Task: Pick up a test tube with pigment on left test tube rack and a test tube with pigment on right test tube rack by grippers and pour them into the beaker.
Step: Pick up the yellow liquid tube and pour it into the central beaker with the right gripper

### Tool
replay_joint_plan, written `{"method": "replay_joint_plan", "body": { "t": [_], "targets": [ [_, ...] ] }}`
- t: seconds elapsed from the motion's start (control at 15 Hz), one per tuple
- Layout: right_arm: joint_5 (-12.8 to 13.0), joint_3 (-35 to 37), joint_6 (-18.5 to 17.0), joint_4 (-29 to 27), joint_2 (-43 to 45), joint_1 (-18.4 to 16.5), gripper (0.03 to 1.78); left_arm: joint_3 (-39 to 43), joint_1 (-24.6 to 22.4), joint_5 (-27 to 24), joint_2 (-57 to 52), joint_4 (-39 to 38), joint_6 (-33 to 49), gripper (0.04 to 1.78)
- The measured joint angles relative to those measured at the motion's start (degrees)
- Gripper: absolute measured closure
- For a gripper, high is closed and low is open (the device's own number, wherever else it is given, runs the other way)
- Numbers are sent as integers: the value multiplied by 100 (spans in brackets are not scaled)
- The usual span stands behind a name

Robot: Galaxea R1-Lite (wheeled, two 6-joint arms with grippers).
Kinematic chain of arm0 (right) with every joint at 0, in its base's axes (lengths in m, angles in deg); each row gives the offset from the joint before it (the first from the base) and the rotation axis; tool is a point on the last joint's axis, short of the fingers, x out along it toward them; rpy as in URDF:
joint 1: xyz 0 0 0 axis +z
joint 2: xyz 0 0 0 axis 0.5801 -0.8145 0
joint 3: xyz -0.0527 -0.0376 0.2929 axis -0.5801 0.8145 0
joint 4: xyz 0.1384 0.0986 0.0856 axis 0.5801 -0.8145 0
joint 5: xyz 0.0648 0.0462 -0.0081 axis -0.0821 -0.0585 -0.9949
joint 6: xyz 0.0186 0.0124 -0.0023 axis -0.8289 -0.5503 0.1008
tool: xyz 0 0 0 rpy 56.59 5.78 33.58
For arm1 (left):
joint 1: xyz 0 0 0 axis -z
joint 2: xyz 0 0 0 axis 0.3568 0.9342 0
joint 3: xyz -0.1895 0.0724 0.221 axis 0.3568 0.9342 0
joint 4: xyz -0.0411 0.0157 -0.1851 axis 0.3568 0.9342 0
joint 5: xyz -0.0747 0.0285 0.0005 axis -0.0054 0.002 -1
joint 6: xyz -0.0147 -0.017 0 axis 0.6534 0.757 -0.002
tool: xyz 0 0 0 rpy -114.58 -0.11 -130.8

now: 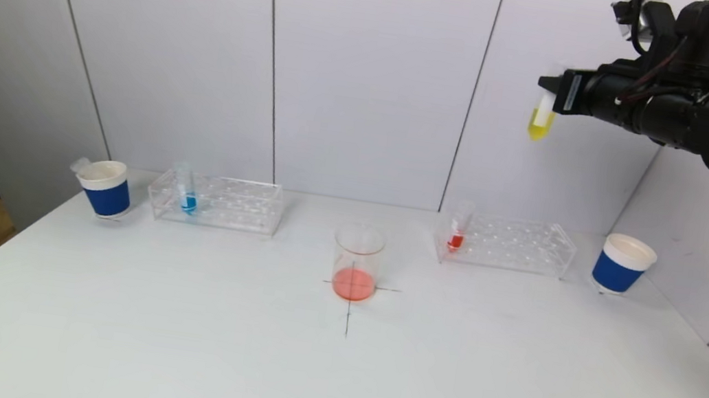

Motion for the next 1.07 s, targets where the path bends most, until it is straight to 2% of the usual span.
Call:
{"method": "replay_joint_plan", "body": {
  "t": [0.2,0.27,0.4,0.47,0.53,0.67,0.8,1.07],
  "targets": [
    [-72,-479,44,94,-323,252,135,0,0,0,0,0,0,6],
    [-273,-597,48,52,-417,319,135,0,0,2,0,0,0,6],
    [-877,-695,124,63,-560,407,135,0,0,2,0,0,0,6],
    [-1152,-735,293,105,-649,453,135,0,0,0,0,0,0,6],
    [-1285,-783,505,118,-750,506,135,0,0,2,0,0,2,6],
    [-1337,-948,868,134,-987,663,135,0,0,2,0,0,2,6],
    [-1367,-1130,986,230,-1230,895,135,0,0,0,0,2,2,6],
    [-1935,-1185,1348,833,-1635,1301,135,0,5,2,0,0,0,6]
  ]
}}
